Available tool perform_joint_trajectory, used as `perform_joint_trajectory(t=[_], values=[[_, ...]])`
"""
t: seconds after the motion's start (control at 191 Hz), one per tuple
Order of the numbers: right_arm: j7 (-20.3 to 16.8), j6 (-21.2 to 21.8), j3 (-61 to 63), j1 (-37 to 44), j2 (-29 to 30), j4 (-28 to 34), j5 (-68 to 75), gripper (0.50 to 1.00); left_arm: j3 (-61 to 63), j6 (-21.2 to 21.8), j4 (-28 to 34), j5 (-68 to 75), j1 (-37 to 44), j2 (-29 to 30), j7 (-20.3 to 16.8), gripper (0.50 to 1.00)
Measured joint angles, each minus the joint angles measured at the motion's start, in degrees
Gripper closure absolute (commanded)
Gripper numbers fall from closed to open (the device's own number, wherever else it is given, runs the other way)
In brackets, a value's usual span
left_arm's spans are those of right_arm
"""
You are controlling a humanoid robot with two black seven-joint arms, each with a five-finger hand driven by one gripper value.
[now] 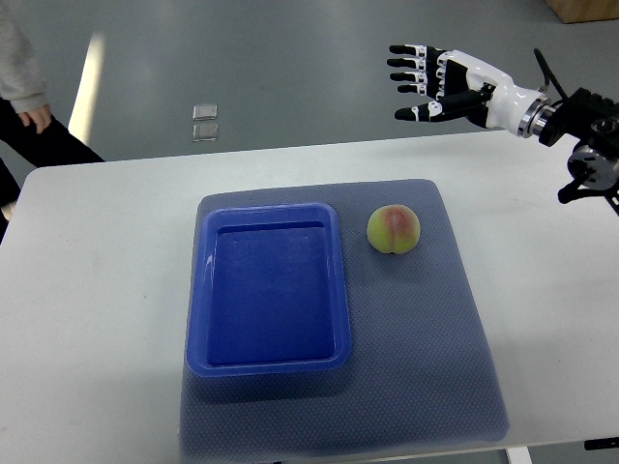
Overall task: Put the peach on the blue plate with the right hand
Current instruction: 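Move the right hand forward above the peach beside the blue tray, then lower the right hand onto the peach and close fingers around it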
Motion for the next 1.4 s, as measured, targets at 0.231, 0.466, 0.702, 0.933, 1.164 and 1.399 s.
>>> perform_joint_trajectory(t=[0.231,0.466,0.702,0.933,1.164,1.399], values=[[-9.01,5.1,-17.47,15.13,-6.92,6.38,-11.03,0.57,-0.09,-0.31,-0.2,-0.09,-0.01,0.0,-0.03,0.5],[-15.95,5.18,-30.46,21.97,-5.94,9.44,-14.8,0.57,-0.09,-0.37,-0.24,-0.21,-0.01,0.0,-0.03,0.5],[-16.83,3.78,-31.17,17.83,-3.12,9.41,-15.28,0.57,0.0,-0.51,-0.22,-0.27,-0.01,0.0,-0.02,0.5],[-16.84,0.67,-31.09,14.46,-0.7,8.85,-15.4,0.57,-0.05,-0.51,-0.07,-0.47,-0.01,0.0,-0.01,0.5],[-16.85,-2.24,-31.12,11.89,1.4,7.49,-15.4,0.572,-0.07,-0.51,-0.04,-0.56,-0.01,0.0,-0.01,0.5],[-16.85,-4.57,-31.11,9.44,1.99,7.17,-15.4,0.572,-0.09,-0.51,0.17,-0.56,-0.01,0.0,-0.01,0.5]])
